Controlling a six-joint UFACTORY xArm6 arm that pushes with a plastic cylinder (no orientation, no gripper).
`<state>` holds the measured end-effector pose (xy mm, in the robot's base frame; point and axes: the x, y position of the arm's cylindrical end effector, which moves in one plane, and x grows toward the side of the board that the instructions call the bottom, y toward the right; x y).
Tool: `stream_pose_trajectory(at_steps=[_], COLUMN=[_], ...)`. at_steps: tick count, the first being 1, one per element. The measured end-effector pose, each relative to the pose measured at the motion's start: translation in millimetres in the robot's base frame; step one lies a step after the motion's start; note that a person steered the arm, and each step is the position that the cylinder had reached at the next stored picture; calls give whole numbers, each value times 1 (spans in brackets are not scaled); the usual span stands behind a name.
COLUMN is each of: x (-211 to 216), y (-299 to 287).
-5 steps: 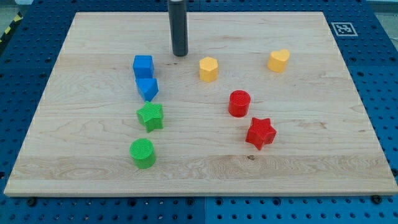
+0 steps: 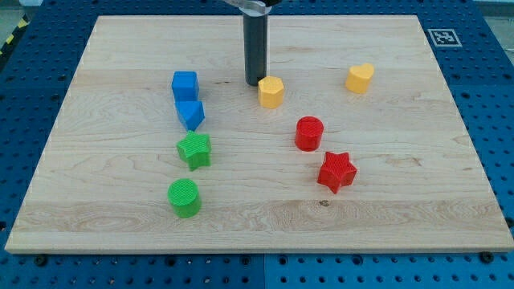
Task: Move the yellow hexagon diagonally to the red circle
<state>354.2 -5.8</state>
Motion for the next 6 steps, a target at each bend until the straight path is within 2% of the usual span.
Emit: stream_pose_trajectory(at_steps=[2, 4, 5, 6], x=[-1, 24, 10, -1], y=[25, 27, 22, -16])
